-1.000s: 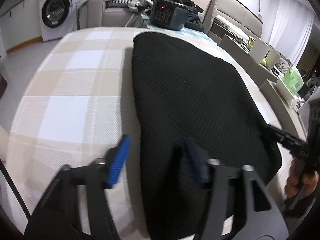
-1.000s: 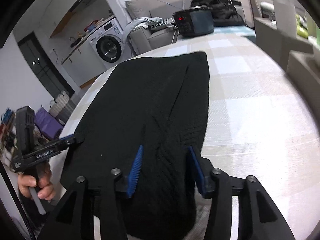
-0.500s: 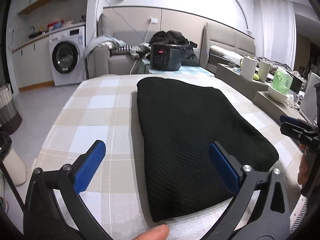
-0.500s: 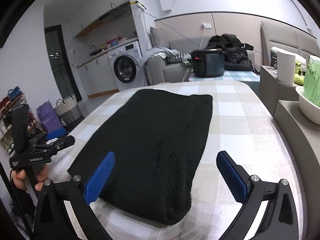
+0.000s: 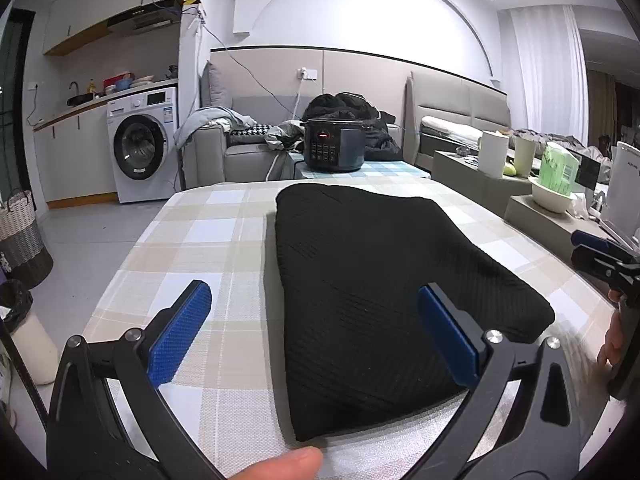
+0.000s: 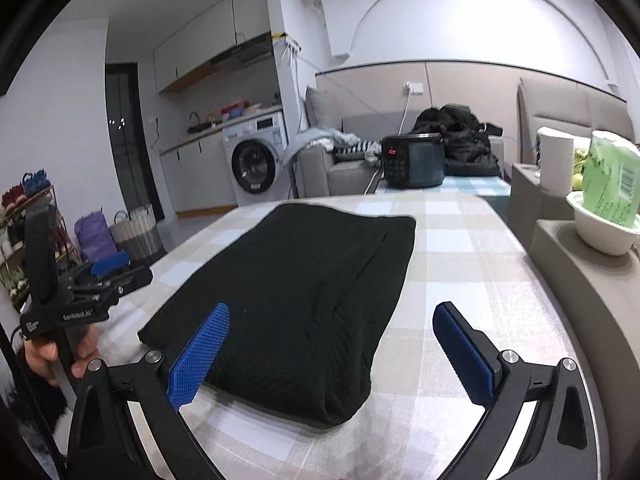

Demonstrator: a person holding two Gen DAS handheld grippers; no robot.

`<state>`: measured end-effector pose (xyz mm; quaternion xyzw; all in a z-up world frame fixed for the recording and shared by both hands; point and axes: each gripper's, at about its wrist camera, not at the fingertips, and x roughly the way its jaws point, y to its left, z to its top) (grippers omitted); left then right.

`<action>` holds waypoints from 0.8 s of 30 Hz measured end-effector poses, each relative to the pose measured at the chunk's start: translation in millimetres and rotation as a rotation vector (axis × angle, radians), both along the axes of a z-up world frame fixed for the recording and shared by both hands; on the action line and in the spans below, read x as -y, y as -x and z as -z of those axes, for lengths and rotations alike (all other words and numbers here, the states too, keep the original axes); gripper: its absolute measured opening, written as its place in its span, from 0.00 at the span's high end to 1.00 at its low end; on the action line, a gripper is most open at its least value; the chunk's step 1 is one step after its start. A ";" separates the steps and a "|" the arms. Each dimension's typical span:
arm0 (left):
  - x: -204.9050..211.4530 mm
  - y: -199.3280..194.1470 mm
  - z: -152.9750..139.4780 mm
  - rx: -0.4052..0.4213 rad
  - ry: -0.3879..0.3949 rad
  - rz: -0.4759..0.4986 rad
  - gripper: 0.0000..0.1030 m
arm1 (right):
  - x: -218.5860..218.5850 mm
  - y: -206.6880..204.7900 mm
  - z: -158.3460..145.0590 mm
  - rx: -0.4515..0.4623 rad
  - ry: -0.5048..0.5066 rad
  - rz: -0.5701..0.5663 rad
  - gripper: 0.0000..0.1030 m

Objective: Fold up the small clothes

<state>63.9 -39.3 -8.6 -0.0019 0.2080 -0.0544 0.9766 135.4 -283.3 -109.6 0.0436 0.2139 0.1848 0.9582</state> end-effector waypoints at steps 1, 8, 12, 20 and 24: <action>-1.4 0.8 -0.6 0.002 0.006 -0.004 0.01 | -0.1 0.5 -0.3 0.002 0.000 -0.001 0.00; -5.3 1.0 -1.0 0.003 0.019 -0.011 0.01 | -1.2 -1.3 0.7 -0.001 0.013 -0.016 0.00; -7.2 -1.4 0.3 -0.012 0.025 -0.005 0.01 | -1.6 0.5 0.4 0.011 0.020 -0.015 0.00; -4.7 0.5 0.2 -0.003 0.009 0.009 0.01 | -1.9 2.8 1.4 0.012 0.021 -0.016 0.00; -2.6 0.8 0.1 -0.002 0.003 0.014 0.01 | -1.7 2.8 1.4 0.011 0.017 -0.017 0.00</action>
